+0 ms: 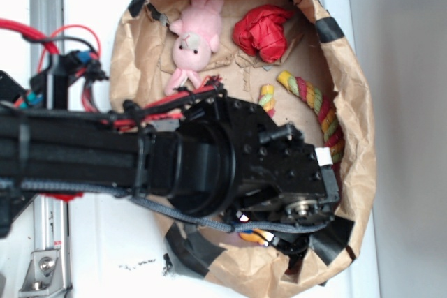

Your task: Grab the yellow duck.

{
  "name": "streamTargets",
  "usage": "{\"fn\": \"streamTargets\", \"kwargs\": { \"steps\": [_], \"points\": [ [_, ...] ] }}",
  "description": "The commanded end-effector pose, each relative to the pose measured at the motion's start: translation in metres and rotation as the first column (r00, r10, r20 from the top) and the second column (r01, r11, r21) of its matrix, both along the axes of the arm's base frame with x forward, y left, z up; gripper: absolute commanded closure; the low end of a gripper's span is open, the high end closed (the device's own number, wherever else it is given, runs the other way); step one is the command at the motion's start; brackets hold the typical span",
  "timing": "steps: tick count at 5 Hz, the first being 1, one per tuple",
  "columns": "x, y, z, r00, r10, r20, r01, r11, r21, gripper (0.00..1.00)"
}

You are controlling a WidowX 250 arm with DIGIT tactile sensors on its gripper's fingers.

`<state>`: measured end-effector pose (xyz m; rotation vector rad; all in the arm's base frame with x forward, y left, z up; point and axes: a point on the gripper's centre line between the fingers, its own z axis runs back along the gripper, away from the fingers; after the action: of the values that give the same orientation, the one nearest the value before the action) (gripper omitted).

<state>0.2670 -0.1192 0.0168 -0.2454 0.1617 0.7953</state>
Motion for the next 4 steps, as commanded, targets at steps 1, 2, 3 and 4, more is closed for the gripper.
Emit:
{"fn": "streamTargets", "kwargs": {
  "steps": [1, 2, 3, 4],
  "points": [
    [0.021, 0.047, 0.07, 0.941, -0.1, 0.325, 0.084, 0.994, 0.063, 1.0],
    [0.039, 0.088, 0.123, 0.879, -0.212, 0.427, 0.174, 0.977, 0.127, 1.0],
    [0.045, 0.1, 0.144, 0.826, -0.386, 0.412, 0.342, 0.923, 0.178, 1.0],
    [0.036, 0.104, 0.151, 0.802, -0.446, 0.396, 0.403, 0.895, 0.191, 1.0]
  ]
}}
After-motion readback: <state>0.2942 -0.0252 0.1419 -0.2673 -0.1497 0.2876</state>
